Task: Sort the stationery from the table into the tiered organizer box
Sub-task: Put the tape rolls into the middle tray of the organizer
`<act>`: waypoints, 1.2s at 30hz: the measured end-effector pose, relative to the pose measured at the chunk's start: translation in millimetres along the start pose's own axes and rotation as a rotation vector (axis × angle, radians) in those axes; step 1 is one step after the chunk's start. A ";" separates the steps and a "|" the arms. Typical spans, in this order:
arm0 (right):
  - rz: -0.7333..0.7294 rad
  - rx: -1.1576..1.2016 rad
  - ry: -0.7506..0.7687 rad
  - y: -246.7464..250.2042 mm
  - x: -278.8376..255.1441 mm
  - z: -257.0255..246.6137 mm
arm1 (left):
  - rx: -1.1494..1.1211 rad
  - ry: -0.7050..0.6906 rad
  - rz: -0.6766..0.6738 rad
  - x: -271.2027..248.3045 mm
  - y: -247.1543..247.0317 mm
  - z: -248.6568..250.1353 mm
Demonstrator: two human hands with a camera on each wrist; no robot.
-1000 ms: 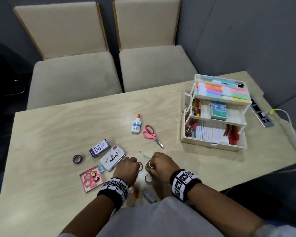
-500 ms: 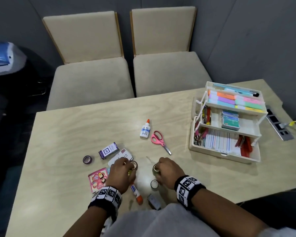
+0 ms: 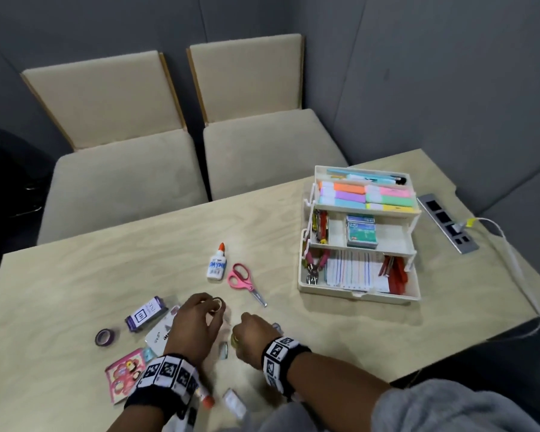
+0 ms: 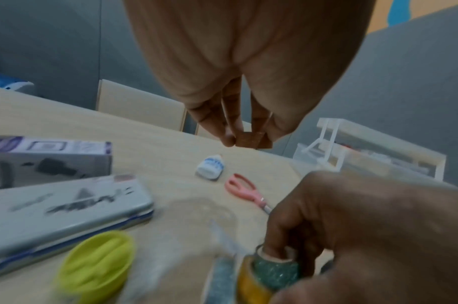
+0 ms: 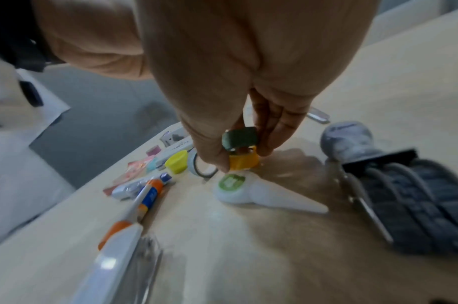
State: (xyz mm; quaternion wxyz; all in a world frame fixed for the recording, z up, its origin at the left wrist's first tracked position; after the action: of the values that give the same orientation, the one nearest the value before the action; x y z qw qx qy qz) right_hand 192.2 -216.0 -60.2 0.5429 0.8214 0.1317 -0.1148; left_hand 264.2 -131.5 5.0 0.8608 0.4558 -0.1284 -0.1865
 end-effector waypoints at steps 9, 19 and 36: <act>0.374 0.425 -0.199 115.8 -47.6 107.3 | -0.184 -0.142 0.196 50.6 9.3 108.7; 0.726 0.332 -0.731 223.5 -161.4 343.3 | -0.050 -0.543 -0.132 101.5 -104.4 303.5; 0.726 0.074 -0.600 222.0 -132.2 374.2 | 0.494 -0.641 -0.316 146.8 -213.2 390.3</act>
State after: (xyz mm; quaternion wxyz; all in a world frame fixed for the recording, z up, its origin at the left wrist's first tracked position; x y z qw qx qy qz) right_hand 126.7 -656.6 31.2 0.5325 0.7636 -0.3309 -0.1544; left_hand 199.8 -593.2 50.3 0.6033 0.5813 -0.3585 -0.4117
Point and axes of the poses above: each hand's wrist, its own x-axis towards the middle knuckle, its own y-axis out of the back of the hand, z = x × y, the point moved 10 cm from there along x, towards the middle knuckle, and after that the axes turned 6 degrees about z, right-handed, at the moved point
